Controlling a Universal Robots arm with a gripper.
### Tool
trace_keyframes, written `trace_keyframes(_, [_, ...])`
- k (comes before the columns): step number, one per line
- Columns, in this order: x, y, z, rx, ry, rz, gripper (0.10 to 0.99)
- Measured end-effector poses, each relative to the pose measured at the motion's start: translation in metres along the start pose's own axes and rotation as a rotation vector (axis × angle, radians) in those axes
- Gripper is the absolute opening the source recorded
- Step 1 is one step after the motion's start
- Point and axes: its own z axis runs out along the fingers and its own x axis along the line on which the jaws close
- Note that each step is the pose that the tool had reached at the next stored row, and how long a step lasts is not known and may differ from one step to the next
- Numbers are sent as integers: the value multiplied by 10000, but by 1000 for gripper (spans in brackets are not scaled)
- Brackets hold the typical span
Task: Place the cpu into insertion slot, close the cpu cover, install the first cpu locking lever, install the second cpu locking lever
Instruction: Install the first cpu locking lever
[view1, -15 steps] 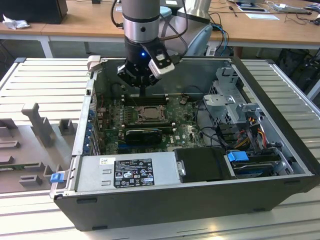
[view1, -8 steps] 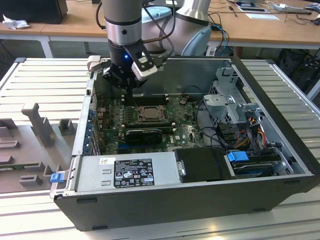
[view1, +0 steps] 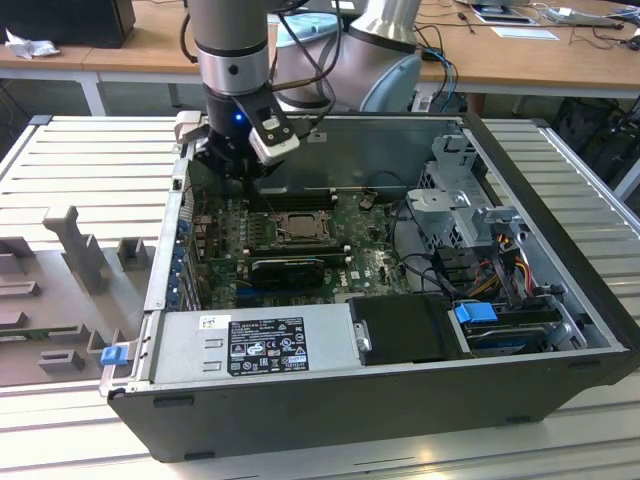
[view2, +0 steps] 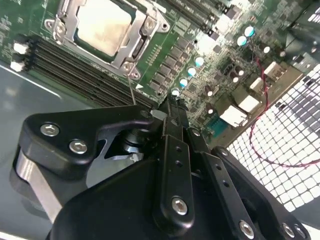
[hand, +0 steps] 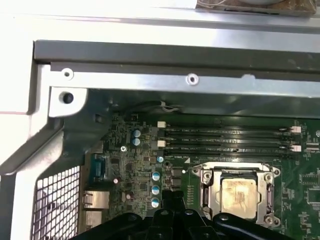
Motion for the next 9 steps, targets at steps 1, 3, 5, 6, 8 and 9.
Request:
trace_keyframes(1, [4, 18, 10, -3, -1, 0, 106])
trace_keyframes(3, [7, 54, 17, -3, -1, 0, 106])
trace_keyframes(5, [7, 82, 22, -5, 0, -1, 106])
trace_keyframes(6, [7, 103, 27, -8, 0, 0, 106])
trace_keyframes(8, [6, 129, 33, -14, -1, 0, 106])
trace_keyframes(9, [6, 144, 38, -22, -1, 1, 106])
